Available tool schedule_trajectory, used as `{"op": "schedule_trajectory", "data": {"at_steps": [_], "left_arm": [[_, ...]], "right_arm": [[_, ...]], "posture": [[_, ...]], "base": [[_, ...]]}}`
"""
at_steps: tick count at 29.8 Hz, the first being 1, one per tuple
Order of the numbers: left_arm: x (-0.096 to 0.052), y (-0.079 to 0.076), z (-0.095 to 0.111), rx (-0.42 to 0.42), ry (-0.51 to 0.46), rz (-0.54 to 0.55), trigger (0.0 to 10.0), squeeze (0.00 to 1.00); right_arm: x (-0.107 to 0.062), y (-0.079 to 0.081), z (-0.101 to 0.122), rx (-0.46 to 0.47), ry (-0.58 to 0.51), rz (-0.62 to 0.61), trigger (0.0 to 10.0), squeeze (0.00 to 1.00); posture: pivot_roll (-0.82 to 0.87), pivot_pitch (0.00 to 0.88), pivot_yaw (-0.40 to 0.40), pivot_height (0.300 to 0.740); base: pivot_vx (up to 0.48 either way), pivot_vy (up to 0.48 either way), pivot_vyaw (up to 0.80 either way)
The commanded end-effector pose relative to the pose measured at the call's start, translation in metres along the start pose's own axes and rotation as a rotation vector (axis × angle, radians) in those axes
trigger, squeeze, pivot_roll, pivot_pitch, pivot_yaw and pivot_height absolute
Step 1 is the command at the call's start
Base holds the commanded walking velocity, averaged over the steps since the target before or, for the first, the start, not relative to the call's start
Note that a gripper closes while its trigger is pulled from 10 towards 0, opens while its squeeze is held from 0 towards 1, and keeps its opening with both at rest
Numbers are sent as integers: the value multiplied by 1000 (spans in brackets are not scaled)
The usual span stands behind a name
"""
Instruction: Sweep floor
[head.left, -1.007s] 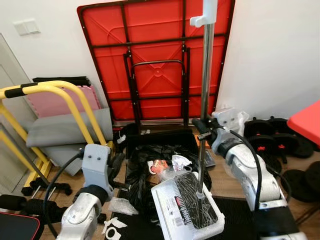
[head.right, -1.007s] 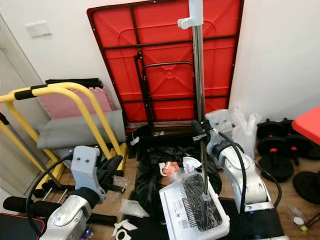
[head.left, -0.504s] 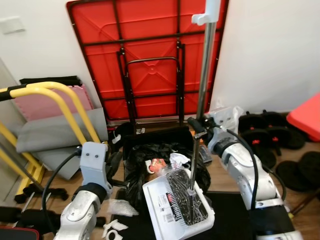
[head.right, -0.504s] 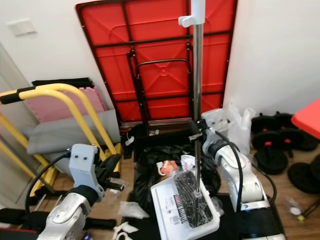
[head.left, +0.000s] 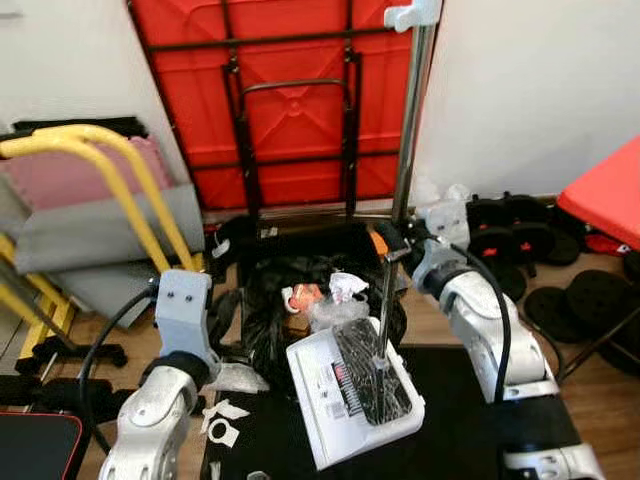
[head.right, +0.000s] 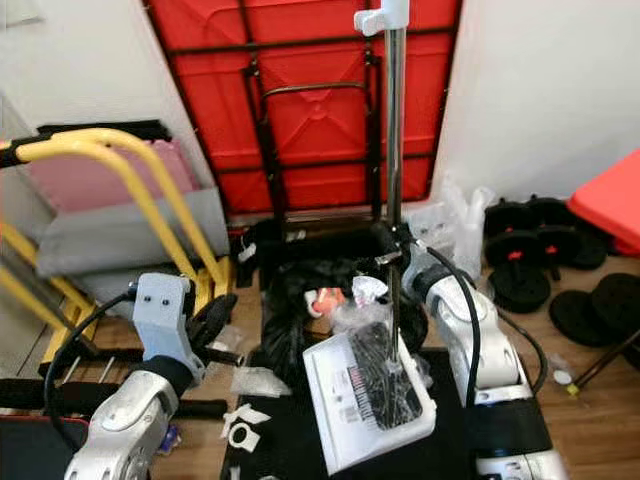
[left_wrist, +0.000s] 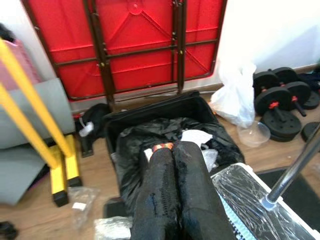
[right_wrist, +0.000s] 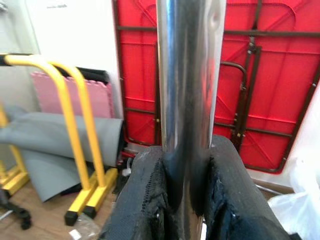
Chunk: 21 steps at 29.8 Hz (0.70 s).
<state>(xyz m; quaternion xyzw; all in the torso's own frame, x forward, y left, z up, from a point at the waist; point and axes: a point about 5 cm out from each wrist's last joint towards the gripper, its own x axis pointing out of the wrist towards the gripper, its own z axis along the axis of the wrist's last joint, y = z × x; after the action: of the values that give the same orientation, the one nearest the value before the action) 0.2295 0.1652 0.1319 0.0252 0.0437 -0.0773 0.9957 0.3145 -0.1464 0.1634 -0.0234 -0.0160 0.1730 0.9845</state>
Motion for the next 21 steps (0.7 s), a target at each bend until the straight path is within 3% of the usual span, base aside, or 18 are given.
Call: {"op": "schedule_trajectory", "data": {"at_steps": [1, 10, 21], "left_arm": [[0, 2, -5, 3, 25, 50, 10000, 0], [0, 2, -4, 5, 20, 51, 10000, 0], [1, 5, -4, 33, 22, 72, 10000, 0]], "right_arm": [[2, -1, 13, 4, -63, 2, 10000, 0], [3, -1, 12, -3, -59, -11, 10000, 0], [4, -4, 10, -6, -41, -54, 10000, 0]], "posture": [[-115, 0, 11, 740], [-113, 0, 13, 740], [-113, 0, 15, 740]], "base": [[-304, 0, 0], [-289, 0, 0], [0, 0, 0]]}}
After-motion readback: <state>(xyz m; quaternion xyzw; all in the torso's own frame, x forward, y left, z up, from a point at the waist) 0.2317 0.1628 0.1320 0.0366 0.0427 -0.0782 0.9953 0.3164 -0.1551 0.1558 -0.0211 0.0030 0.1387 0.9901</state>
